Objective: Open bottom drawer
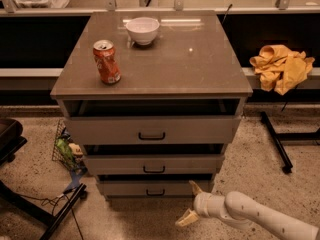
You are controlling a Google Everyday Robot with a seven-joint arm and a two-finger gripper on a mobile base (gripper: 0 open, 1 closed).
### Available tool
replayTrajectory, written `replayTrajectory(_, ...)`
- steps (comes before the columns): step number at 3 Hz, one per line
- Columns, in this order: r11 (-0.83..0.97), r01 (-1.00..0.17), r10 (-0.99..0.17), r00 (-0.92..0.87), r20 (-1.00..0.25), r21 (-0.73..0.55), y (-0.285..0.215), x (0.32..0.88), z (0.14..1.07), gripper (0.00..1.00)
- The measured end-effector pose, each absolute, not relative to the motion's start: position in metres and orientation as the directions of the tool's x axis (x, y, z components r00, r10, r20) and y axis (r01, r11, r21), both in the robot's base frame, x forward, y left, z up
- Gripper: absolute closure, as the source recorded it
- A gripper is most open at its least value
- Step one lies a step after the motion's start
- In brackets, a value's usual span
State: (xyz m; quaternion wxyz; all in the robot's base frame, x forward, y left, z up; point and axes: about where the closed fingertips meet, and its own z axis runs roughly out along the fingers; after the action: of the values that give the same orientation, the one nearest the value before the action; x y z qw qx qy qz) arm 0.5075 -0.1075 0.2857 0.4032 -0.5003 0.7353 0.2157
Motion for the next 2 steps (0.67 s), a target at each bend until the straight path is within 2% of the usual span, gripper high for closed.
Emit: replayTrajectory(2,0.378,-0.917,-0.568,-0.120,-0.814,-0.130,-0.098,0.546,0.229,0.00)
